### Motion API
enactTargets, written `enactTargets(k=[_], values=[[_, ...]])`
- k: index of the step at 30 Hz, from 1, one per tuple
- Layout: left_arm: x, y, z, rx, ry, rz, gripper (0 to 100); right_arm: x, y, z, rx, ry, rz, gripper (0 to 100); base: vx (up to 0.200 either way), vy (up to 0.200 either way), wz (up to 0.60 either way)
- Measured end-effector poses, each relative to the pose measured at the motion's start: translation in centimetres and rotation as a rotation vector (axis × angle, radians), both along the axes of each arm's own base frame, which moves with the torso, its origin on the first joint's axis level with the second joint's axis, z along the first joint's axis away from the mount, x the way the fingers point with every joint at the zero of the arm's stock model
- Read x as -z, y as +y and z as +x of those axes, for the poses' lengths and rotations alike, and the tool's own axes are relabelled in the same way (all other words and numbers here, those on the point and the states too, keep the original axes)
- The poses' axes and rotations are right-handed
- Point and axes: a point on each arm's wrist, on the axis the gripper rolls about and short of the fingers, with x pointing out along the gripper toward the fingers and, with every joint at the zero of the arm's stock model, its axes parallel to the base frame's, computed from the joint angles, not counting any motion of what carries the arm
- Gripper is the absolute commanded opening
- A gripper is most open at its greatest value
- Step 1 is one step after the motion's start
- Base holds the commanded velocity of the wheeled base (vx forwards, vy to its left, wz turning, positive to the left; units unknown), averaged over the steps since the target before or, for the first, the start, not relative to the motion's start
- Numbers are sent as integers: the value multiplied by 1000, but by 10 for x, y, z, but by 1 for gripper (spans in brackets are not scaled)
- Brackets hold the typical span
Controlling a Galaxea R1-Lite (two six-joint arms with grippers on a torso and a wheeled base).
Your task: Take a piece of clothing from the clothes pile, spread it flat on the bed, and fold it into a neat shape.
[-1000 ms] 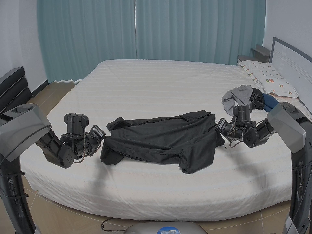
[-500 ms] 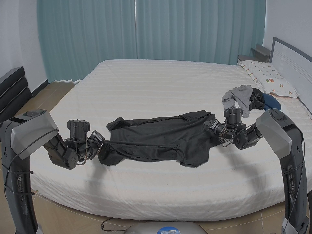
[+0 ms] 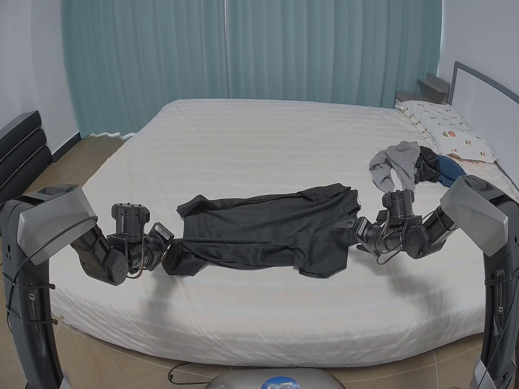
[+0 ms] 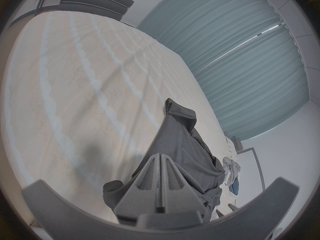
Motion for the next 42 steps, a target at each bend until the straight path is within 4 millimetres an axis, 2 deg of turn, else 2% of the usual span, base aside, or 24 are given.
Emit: enactTargets(k=[7, 8, 17, 25, 30, 37, 42], values=[[-3, -1, -3, 5, -1, -1, 0, 16, 22, -13, -66, 49, -16, 100, 0, 0, 0], [-3, 0, -4, 5, -1, -1, 0, 17, 23, -13, -69, 52, -17, 0, 0, 0, 0], [-4, -1, -5, 6, 0, -1, 0, 27, 28, -12, -70, 86, -30, 0, 0, 0, 0], [-5, -2, -10, 15, 7, 3, 0, 20, 11, -24, -46, 135, -36, 0, 0, 0, 0], [-9, -6, -17, 34, 10, 10, 0, 12, -7, -46, -30, 179, -34, 0, 0, 0, 0], [-13, -17, -31, 97, 22, 54, 0, -5, -39, -88, -40, 211, -59, 0, 0, 0, 0], [-15, -23, -54, 172, 66, 127, 0, -15, -55, -119, -65, 216, -102, 0, 0, 0, 0]])
